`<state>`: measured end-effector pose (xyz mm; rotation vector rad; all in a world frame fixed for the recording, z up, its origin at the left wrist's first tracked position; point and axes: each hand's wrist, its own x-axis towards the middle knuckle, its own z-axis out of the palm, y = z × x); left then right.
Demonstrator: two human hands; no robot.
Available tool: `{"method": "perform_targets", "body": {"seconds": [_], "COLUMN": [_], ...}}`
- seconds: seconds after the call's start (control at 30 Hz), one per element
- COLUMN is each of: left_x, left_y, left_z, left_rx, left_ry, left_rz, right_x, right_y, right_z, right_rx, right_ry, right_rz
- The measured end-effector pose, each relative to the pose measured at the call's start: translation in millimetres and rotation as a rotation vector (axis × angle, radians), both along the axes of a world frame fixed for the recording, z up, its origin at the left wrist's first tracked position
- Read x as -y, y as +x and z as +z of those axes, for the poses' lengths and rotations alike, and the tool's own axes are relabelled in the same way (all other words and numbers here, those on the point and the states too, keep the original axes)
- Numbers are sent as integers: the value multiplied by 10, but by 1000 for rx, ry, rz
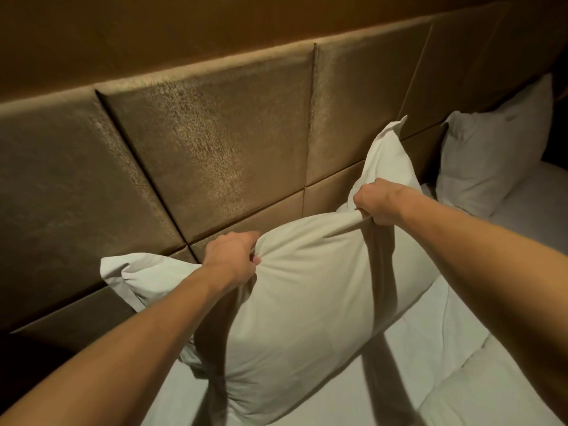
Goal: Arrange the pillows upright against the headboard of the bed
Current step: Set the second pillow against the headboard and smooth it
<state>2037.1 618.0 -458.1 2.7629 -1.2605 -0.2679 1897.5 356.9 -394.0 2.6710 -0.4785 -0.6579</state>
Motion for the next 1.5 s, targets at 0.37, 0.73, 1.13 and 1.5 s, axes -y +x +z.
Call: {"method": "perform_targets", "body": {"seconds": [0.37, 0.73, 1.13, 1.5], "left_x": [-15, 62, -132, -494], "left_y": [-4, -38, 56, 38], "left_z": [-425, -345, 231, 231], "left_rx": [111, 74, 117, 143], "left_ry": [-158, -12, 66, 260], "left_rz": [-64, -32, -49, -149], "right_x": [190, 47, -585, -2250], "right_y": [-195, -194, -417, -593], "right_z": [-818, -979, -934, -1723], "right_rx": [185, 263, 655, 783], "right_ry": [-108, -1, 633, 1070], "right_rz": [-28, -78, -692, -1180]}}
